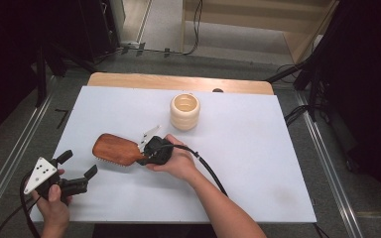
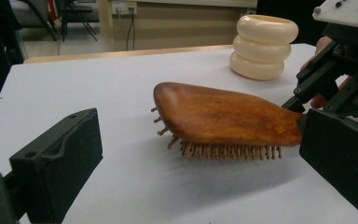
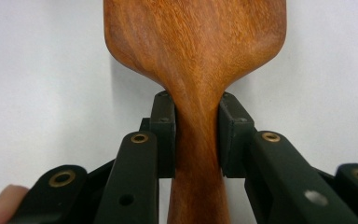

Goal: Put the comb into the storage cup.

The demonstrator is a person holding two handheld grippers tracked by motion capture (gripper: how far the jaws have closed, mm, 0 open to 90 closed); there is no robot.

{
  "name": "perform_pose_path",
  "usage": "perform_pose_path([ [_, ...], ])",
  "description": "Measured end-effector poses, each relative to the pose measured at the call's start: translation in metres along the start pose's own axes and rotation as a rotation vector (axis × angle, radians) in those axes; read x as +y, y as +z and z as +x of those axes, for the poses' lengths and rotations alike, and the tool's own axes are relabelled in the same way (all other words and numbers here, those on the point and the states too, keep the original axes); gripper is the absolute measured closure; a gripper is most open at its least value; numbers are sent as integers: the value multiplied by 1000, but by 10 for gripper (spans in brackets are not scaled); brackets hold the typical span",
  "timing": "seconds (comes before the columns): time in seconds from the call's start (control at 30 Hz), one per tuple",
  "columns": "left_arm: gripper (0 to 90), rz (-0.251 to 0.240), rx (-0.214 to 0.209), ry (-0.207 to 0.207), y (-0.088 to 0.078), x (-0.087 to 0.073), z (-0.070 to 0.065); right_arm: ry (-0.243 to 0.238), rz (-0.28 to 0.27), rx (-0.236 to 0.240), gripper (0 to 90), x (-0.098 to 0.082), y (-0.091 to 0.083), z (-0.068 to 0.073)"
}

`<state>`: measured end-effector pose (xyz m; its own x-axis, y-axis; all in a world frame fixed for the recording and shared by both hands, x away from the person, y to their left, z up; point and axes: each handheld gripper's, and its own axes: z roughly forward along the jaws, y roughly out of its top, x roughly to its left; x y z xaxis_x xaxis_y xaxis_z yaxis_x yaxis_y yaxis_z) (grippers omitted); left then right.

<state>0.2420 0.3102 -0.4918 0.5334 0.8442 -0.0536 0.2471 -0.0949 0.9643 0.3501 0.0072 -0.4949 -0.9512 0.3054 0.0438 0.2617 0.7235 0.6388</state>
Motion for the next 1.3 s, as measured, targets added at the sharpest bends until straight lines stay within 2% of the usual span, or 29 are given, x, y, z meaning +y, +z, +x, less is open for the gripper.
perform_pose_path([
  [0.27, 0, 0, -1, -2, 0, 0, 0, 1, -52, -20, 697, -2, -9, 2],
  [0.43, 0, -5, -8, -29, 0, 0, 2, 12, -77, -34, 697, -5, -17, 4],
  [0.63, 0, 13, -3, -3, 2, 2, -1, 24, -125, -43, 697, -9, -27, 6],
  [0.8, 0, 14, -13, -16, 3, 3, 0, 33, -162, -53, 697, -12, -33, 9],
  [0.87, 0, 22, -14, -8, 3, 5, 0, 41, -173, -57, 698, -13, -36, 10],
  [0.97, 0, 32, -21, -1, 5, 7, -4, 37, -185, -60, 697, -15, -38, 10],
  [1.23, 0, 31, -53, 16, 9, 15, -18, 66, -233, -80, 697, -25, -55, 12],
  [1.3, 0, 32, -59, 26, 10, 18, -22, 58, -237, -80, 697, -26, -57, 11],
])
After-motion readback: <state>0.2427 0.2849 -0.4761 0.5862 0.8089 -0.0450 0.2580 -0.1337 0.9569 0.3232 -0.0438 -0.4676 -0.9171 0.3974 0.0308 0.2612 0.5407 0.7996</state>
